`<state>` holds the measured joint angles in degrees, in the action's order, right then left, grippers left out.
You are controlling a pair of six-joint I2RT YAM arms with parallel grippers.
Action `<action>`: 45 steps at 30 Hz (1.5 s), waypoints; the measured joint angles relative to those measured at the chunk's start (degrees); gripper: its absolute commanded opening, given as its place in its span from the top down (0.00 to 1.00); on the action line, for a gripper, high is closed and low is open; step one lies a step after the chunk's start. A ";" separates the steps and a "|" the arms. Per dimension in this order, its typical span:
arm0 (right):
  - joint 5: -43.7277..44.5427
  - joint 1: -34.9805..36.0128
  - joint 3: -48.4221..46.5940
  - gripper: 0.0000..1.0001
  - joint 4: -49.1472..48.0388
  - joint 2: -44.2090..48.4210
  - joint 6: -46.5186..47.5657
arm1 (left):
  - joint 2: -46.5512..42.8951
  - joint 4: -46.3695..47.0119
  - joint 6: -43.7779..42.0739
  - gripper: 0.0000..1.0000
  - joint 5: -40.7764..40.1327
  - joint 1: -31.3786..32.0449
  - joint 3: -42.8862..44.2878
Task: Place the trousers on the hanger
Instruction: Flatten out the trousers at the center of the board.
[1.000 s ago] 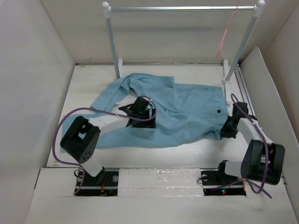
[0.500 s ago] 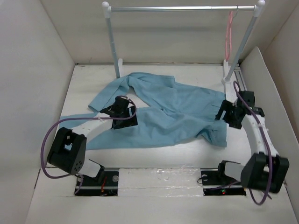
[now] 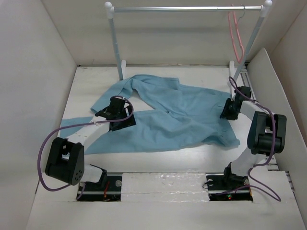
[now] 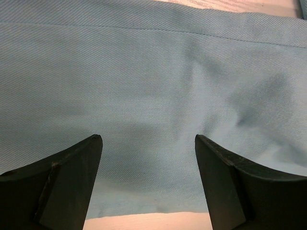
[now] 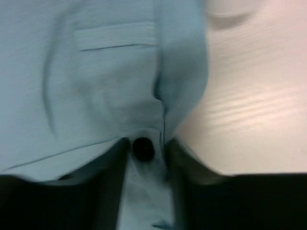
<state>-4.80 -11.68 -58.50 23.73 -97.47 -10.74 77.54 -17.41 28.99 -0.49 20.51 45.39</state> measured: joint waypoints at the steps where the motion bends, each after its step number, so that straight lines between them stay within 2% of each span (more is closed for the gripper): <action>1: -0.24 0.24 0.50 0.83 -1.22 0.04 -0.68 | 0.02 0.00 0.00 0.26 -0.07 0.00 0.09; 3: -0.85 1.20 1.92 0.99 -3.32 1.09 -1.07 | 0.26 0.02 0.00 0.27 -0.37 0.00 0.09; 4: -0.87 1.66 2.86 1.00 -3.93 2.05 -1.07 | 0.52 0.02 0.00 0.28 -0.57 0.00 0.09; 10: -0.52 1.75 4.22 1.00 -2.01 8.26 -0.24 | 2.75 0.39 0.02 0.29 -1.14 0.00 -0.46; 14: 3.08 1.51 -1.68 1.00 3.76 13.60 2.03 | 4.24 0.50 0.02 0.30 -0.50 0.00 -1.51; 20: 8.83 -3.50 -10.54 1.00 7.21 12.22 4.96 | 5.60 1.60 0.02 0.30 2.38 0.00 -1.77; 21: 9.68 -4.55 -10.88 0.97 7.39 11.41 5.20 | 5.60 1.92 0.00 0.30 2.93 0.04 -1.77; 22: 10.40 -5.55 -10.91 0.76 7.41 10.51 5.35 | 5.60 2.08 0.00 0.30 3.52 0.13 -1.77; 25: 11.98 -8.20 -10.91 0.36 7.85 7.48 5.38 | 5.62 2.14 -0.02 0.29 4.35 0.15 -1.79; 28: 12.83 -9.75 -10.60 0.20 8.22 5.95 4.87 | 5.40 1.44 -0.02 0.28 4.28 0.15 -1.79; 29: 12.81 -9.86 -9.97 0.19 8.17 6.38 4.50 | 4.98 0.72 0.00 0.28 4.13 0.15 -1.79; 31: 12.04 -9.53 -6.58 0.19 7.63 9.27 4.09 | 3.08 -2.05 0.24 0.27 3.32 0.13 -1.79; 33: 11.50 -7.34 -2.54 0.23 8.17 14.32 3.17 | -0.26 -5.53 0.90 0.26 1.05 0.11 -0.96; 35: 10.86 -2.47 1.18 0.47 8.28 20.57 2.38 | -4.20 -8.57 1.97 0.26 -2.01 -0.57 2.01; 36: 9.79 0.96 2.71 0.64 7.96 23.71 1.84 | -5.73 -9.22 2.58 0.26 -3.63 -1.53 4.39; 37: 8.37 4.81 4.28 1.00 6.82 26.64 1.40 | -6.91 -8.79 3.19 0.26 -5.07 -3.08 6.84; 41: 0.68 21.42 10.78 1.00 0.79 32.83 -1.05 | -7.21 -2.80 6.27 0.28 -5.97 -14.32 13.90; 42: -0.74 25.92 11.78 1.00 -0.48 32.30 -1.68 | -5.01 -1.68 6.93 0.33 -5.68 -16.94 14.82; 43: -0.79 29.97 12.50 0.89 -1.38 30.91 -1.92 | -2.69 -1.27 7.26 0.41 -5.62 -18.80 15.93; 45: -1.57 39.19 12.28 0.64 -2.82 25.99 -2.14 | 3.02 -0.26 7.39 0.41 -5.55 -20.65 18.47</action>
<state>-6.37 27.51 -46.22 20.91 -71.48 -12.88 80.55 -17.67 36.38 -6.04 -0.14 63.86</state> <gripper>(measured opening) 0.184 0.604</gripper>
